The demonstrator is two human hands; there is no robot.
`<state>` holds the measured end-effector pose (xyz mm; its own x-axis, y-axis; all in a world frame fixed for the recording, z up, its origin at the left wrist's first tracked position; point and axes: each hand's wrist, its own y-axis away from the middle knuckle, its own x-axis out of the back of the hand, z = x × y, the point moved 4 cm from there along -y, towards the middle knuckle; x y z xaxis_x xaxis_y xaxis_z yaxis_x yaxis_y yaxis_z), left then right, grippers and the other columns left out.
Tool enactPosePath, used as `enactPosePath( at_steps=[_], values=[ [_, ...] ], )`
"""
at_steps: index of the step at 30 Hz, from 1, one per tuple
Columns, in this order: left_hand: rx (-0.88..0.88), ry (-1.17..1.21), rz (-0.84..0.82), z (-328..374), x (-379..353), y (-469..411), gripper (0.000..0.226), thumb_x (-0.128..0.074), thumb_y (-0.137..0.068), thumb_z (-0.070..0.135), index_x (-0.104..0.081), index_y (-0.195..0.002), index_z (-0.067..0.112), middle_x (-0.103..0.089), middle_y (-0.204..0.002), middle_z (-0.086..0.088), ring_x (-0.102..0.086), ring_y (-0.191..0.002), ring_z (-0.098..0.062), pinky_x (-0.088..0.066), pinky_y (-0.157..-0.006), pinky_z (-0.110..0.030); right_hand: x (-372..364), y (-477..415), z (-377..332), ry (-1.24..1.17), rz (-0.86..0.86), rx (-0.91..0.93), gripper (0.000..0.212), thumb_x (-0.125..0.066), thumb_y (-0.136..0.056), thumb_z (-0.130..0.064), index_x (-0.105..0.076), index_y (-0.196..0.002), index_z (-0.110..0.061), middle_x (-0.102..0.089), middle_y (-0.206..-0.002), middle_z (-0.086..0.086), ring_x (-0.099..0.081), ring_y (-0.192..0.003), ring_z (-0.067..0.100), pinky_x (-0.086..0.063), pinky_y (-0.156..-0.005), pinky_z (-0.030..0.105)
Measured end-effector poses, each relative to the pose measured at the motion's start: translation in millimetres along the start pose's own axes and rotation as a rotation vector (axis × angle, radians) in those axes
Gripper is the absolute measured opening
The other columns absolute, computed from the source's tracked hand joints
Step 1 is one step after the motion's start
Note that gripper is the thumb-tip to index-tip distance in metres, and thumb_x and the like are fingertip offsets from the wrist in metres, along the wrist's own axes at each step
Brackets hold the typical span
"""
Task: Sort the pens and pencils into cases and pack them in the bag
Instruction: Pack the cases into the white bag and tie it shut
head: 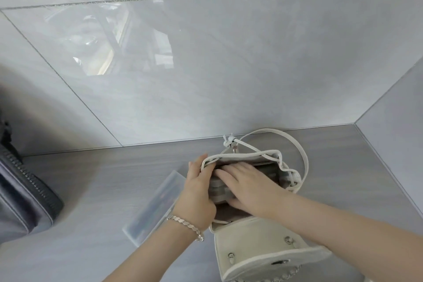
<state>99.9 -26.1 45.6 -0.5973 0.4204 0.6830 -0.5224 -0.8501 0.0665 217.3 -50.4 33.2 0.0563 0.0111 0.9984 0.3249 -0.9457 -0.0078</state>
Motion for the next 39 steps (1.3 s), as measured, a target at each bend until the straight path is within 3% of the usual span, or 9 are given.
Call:
enactPosePath(
  at_steps=[2, 6, 9, 11, 15, 22, 26, 30, 39],
  values=[
    [0.008, 0.026, -0.013, -4, 0, 1, 0.079, -0.034, -0.067, -0.022, -0.040, -0.137, 0.014, -0.023, -0.146, 0.002, -0.027, -0.127, -0.001, -0.013, -0.089, 0.014, -1, -6, -11, 0.017, -0.021, 0.021, 0.039, -0.045, -0.068, -0.035, -0.043, -0.100, -0.013, -0.063, -0.077, 0.002, -0.063, -0.063, 0.019, -0.052, -0.055, 0.026],
    [0.035, 0.056, -0.028, -10, 1, 4, 0.078, -0.033, -0.066, -0.023, -0.042, -0.134, 0.015, -0.026, -0.138, 0.011, -0.033, -0.116, 0.008, -0.019, -0.083, 0.014, -13, -19, -20, 0.108, -0.173, -0.051, 0.061, -0.078, -0.051, -0.031, -0.040, -0.094, -0.010, -0.062, -0.066, 0.003, -0.059, -0.046, 0.018, -0.039, -0.041, 0.021],
    [0.063, 0.063, -0.081, -12, -4, 9, 0.078, -0.033, -0.065, -0.022, -0.041, -0.134, 0.013, -0.024, -0.132, 0.014, -0.033, -0.114, 0.010, -0.016, -0.083, 0.015, -20, -24, -27, 0.085, -0.299, -0.068, 0.049, -0.048, -0.090, -0.017, -0.027, -0.132, -0.003, -0.055, -0.117, 0.018, -0.063, -0.097, 0.034, -0.042, -0.066, 0.035],
    [0.091, 0.063, -0.105, -12, -7, 10, 0.077, -0.033, -0.065, -0.022, -0.039, -0.135, 0.012, -0.021, -0.130, 0.015, -0.029, -0.105, 0.021, -0.015, -0.079, 0.016, -31, -25, -24, -0.020, -0.405, -0.140, 0.055, -0.042, -0.095, -0.023, -0.015, -0.141, -0.010, -0.043, -0.131, 0.018, -0.051, -0.113, 0.037, -0.043, -0.083, 0.042],
    [0.130, 0.052, -0.138, -10, -8, 5, 0.077, -0.034, -0.068, -0.018, -0.034, -0.138, 0.014, -0.019, -0.133, 0.013, -0.032, -0.103, 0.004, -0.021, -0.070, 0.016, -39, -25, -23, -0.163, -0.460, -0.166, 0.062, -0.037, -0.093, -0.048, -0.018, -0.141, -0.014, -0.041, -0.133, 0.022, -0.047, -0.116, 0.037, -0.038, -0.095, 0.044],
    [0.129, 0.050, -0.114, -13, -12, 11, 0.077, -0.035, -0.068, -0.020, -0.035, -0.136, 0.016, -0.021, -0.133, 0.010, -0.034, -0.109, 0.000, -0.018, -0.077, 0.015, -39, -25, -12, -0.400, -0.444, -0.251, 0.056, -0.042, -0.086, -0.055, -0.045, -0.129, -0.020, -0.052, -0.134, 0.005, -0.049, -0.120, 0.026, -0.040, -0.095, 0.034],
    [0.127, 0.040, -0.129, -16, -17, 15, 0.082, -0.032, -0.067, -0.018, -0.028, -0.141, 0.016, -0.018, -0.139, 0.008, -0.035, -0.112, 0.000, -0.024, -0.086, 0.004, -42, -31, -21, -0.345, -0.458, -0.275, 0.049, -0.041, -0.089, -0.047, -0.046, -0.128, -0.018, -0.053, -0.133, 0.006, -0.049, -0.121, 0.025, -0.040, -0.095, 0.034],
    [0.120, 0.049, -0.115, -22, -15, 6, 0.078, -0.037, -0.069, -0.019, -0.032, -0.139, 0.015, -0.022, -0.141, 0.003, -0.035, -0.109, -0.001, -0.023, -0.081, 0.011, -45, -37, -16, -0.404, -0.561, -0.329, 0.053, -0.043, -0.084, -0.057, -0.050, -0.122, -0.021, -0.056, -0.127, 0.004, -0.051, -0.117, 0.026, -0.042, -0.093, 0.035],
    [0.042, 0.037, -0.045, -18, -16, 5, 0.081, -0.034, -0.065, -0.021, -0.036, -0.136, 0.016, -0.024, -0.137, 0.002, -0.030, -0.109, 0.001, -0.014, -0.075, 0.017, -38, 17, 24, -0.135, -0.781, -0.627, 0.075, -0.023, -0.092, -0.059, -0.016, -0.144, -0.006, -0.018, -0.152, 0.019, -0.017, -0.139, 0.034, -0.019, -0.111, 0.049]
  ],
)
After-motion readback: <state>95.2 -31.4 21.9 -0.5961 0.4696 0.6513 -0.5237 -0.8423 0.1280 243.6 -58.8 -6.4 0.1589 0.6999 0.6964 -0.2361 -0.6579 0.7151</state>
